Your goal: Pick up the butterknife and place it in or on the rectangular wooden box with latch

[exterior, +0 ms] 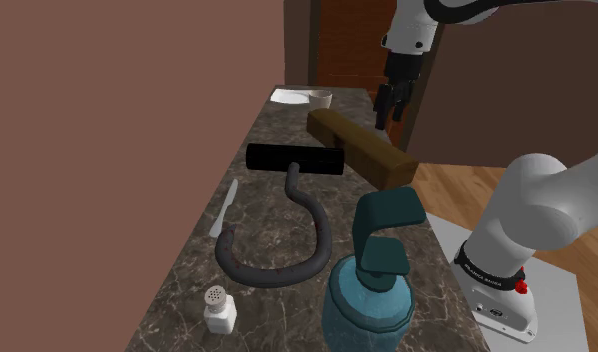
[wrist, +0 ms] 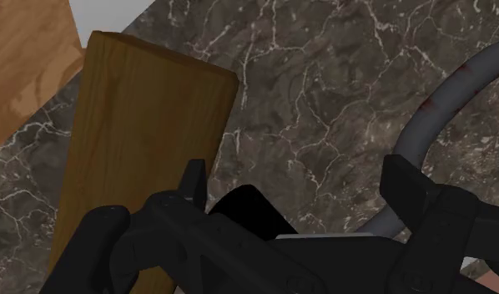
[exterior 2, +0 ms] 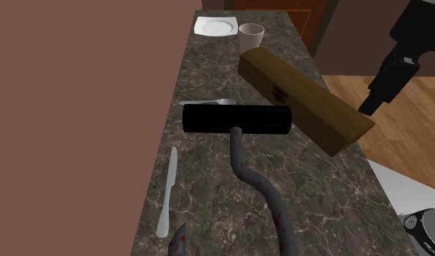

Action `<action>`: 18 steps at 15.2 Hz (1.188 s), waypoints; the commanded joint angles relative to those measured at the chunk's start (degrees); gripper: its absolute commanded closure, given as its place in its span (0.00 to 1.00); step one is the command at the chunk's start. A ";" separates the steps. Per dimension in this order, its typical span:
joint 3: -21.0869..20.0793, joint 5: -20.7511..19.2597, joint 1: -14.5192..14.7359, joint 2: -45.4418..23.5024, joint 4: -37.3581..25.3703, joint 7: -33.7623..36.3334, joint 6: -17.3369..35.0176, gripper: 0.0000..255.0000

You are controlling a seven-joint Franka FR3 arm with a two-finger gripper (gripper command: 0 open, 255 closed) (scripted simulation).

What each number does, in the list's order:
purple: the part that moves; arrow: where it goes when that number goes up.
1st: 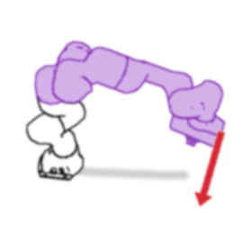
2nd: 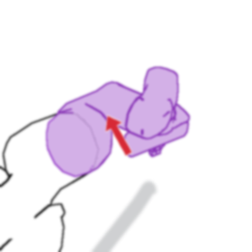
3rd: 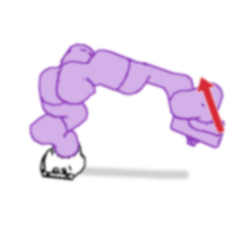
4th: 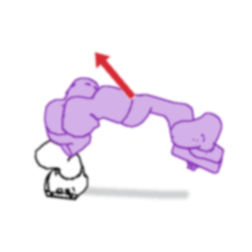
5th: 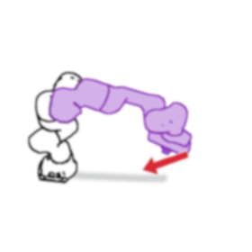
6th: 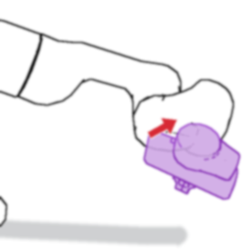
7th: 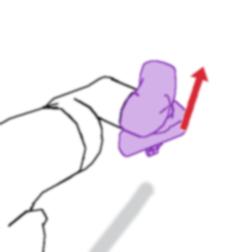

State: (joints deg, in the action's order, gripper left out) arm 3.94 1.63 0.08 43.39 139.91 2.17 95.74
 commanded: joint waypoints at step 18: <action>-20.22 10.51 0.74 -22.39 -3.34 37.20 24.71 0.00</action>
State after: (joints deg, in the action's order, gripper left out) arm -15.22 12.10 0.99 22.82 137.63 36.92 119.25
